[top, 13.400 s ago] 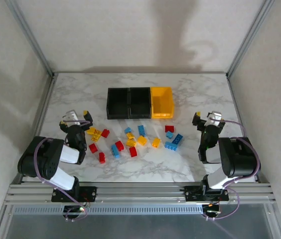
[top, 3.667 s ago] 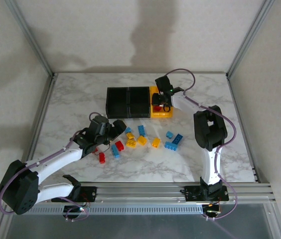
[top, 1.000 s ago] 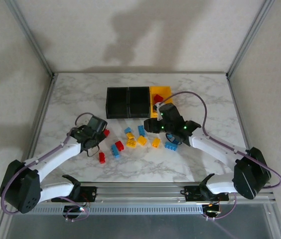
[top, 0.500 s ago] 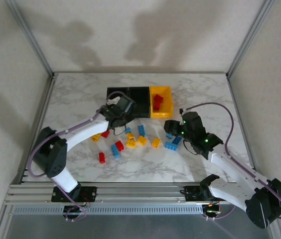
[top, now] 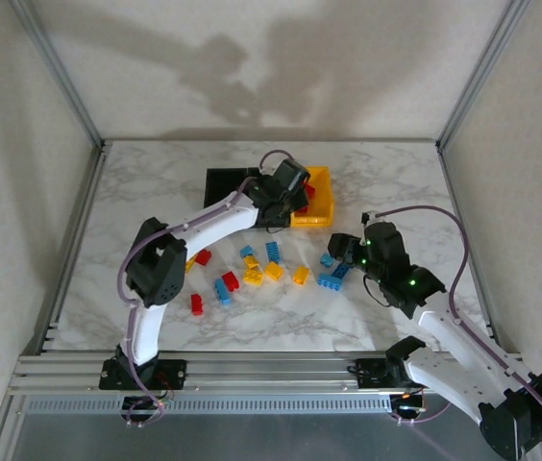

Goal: Sort the legos into containers by color
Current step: Place the lego in the container.

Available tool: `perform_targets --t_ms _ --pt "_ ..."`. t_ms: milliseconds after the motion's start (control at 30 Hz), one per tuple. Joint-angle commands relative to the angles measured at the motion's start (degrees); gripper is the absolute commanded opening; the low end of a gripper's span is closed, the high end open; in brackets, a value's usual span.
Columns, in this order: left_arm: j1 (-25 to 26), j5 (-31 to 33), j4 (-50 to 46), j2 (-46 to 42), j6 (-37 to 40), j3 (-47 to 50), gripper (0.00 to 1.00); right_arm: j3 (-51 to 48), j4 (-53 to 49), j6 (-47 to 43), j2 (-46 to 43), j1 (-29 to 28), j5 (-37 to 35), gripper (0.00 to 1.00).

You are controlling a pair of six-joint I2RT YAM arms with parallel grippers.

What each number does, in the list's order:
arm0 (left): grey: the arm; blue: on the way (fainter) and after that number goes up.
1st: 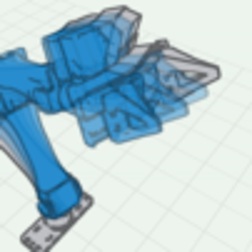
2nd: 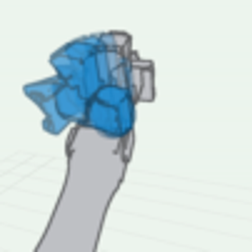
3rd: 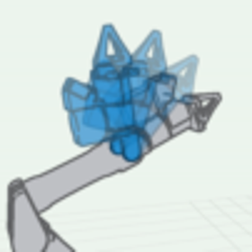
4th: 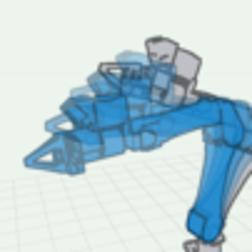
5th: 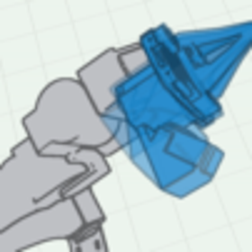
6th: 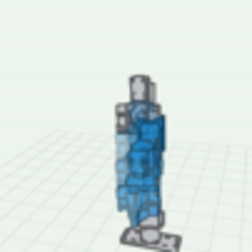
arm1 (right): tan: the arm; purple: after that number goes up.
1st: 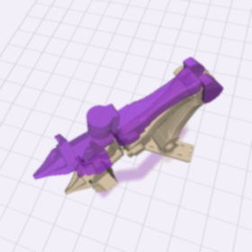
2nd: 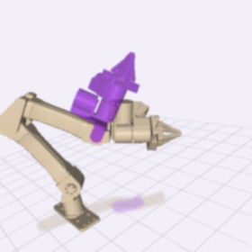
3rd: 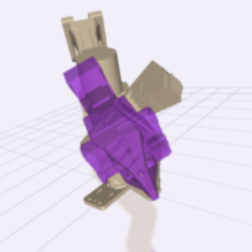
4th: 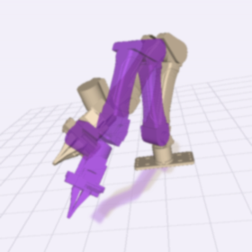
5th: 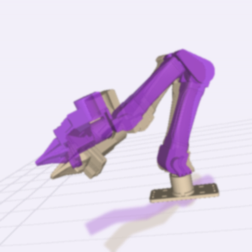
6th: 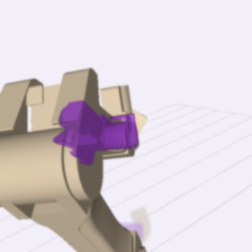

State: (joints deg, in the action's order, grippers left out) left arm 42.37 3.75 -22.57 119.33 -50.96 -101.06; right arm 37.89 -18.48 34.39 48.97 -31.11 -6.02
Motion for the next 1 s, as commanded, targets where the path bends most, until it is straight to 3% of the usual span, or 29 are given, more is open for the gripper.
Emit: perform_targets --t_ms 0,467,867,967 --pt "0.9 -1.6 -1.1 3.9 2.3 -5.8 0.31 -0.9 -2.0 1.4 -0.7 0.3 -1.5 0.57" --pt "0.8 -2.1 -4.1 18.7 4.2 -22.8 0.31 -1.0 -4.6 1.9 -4.3 0.4 -4.0 0.58" --pt "0.4 -1.8 -5.0 23.7 3.4 -25.9 0.35 -1.7 -6.7 3.0 -7.6 0.5 -5.4 0.60" --pt "0.3 -1.8 -4.9 23.9 3.2 -26.4 0.40 -1.6 -6.6 3.0 -7.1 0.5 -5.2 0.60"
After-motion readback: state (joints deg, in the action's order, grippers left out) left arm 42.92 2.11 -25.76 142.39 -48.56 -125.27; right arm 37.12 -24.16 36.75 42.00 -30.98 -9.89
